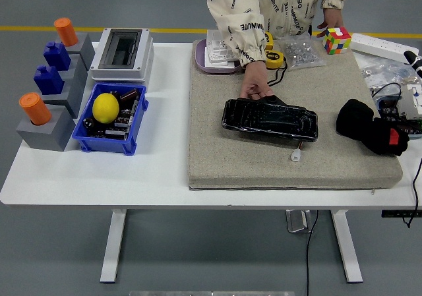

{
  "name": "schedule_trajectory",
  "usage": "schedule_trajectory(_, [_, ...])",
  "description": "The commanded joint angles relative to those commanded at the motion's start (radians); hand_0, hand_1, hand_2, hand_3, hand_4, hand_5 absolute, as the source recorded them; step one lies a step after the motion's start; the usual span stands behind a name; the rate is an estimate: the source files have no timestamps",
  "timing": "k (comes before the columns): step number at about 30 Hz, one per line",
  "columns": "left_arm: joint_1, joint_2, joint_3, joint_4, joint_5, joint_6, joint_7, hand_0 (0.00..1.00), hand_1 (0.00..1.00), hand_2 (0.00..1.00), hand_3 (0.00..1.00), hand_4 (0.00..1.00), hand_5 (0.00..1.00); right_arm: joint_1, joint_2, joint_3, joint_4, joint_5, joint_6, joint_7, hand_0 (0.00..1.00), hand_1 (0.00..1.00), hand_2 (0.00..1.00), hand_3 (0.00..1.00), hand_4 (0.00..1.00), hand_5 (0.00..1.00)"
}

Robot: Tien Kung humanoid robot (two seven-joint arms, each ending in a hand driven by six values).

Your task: Pick the rag up,wipe the panel,place it on the desk

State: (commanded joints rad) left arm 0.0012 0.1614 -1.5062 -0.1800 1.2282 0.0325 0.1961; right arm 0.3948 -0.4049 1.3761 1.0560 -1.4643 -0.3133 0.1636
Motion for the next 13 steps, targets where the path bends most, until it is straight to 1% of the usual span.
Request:
schedule_trajectory(7, [0.001,0.002,0.003,0.000,0.000,0.000,0.000,0.647,0.696,0.741,0.566,0.598,0.474,0.002,-0.006,0.000,-0.006,-0.009,-0.003,0.012,0.751,0.712,0.800,0.793,0.998,0.644])
schedule_trajectory(13, [-0.002,0.001,0.007,0.000,-0.003,-0.001,-0.002,0.647,0.696,0.741,0.566,0.598,0.474,0.004,-0.009,-0.001,-0.012,0.015,0.003,0.025,0.751,0.706,0.794,0.783,0.998,0.643])
